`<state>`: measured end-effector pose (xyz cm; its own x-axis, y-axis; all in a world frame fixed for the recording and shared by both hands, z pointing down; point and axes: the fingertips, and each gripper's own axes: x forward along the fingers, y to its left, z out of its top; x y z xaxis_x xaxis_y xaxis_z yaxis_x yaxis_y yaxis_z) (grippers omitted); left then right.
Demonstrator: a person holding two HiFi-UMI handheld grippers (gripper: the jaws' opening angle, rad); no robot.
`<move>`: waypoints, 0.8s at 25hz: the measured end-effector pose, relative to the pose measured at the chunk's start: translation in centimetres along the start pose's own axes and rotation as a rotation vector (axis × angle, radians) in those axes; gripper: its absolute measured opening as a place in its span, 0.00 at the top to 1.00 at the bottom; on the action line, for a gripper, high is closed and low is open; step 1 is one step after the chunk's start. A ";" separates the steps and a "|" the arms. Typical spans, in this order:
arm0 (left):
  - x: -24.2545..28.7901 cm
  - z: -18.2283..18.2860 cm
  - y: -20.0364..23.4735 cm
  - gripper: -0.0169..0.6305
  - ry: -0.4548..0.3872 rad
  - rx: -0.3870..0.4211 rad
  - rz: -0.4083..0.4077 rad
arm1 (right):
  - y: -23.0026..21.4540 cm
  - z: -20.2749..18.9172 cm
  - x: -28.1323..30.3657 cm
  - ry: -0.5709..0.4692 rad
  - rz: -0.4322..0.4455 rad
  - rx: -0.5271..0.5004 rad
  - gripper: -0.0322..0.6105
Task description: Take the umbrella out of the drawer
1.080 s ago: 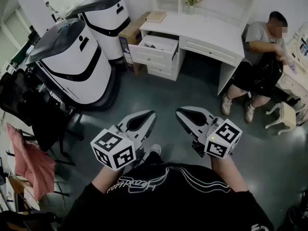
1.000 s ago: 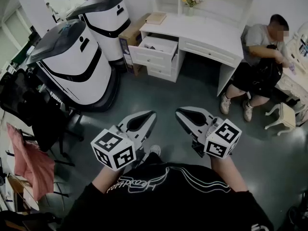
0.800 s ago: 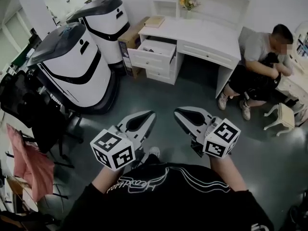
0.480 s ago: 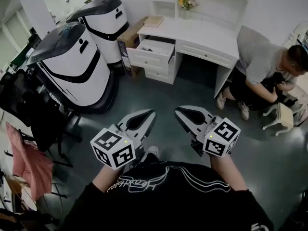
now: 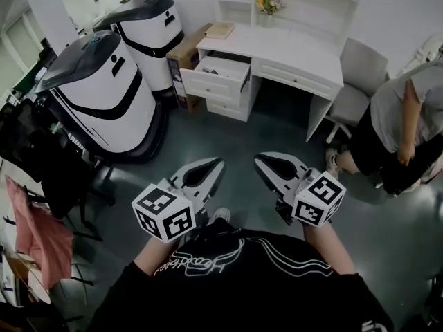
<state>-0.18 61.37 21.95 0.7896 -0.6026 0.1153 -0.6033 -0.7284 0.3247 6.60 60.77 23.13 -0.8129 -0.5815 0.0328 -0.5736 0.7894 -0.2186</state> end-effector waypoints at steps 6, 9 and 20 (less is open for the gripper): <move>2.3 0.1 3.6 0.94 -0.003 -0.025 0.007 | -2.6 0.2 2.4 -0.042 0.062 0.040 0.87; 3.8 0.3 6.0 0.94 0.000 -0.033 0.003 | -4.9 -0.4 4.2 -0.030 0.061 0.074 0.87; 16.3 3.4 20.8 0.94 0.056 -0.092 -0.027 | -21.0 -0.3 14.5 0.015 0.005 0.136 0.87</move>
<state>-0.20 35.29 27.42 0.8117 -0.5627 0.1565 -0.5713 -0.7094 0.4128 6.79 35.83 28.46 -0.8178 -0.5736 0.0454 -0.5510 0.7580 -0.3490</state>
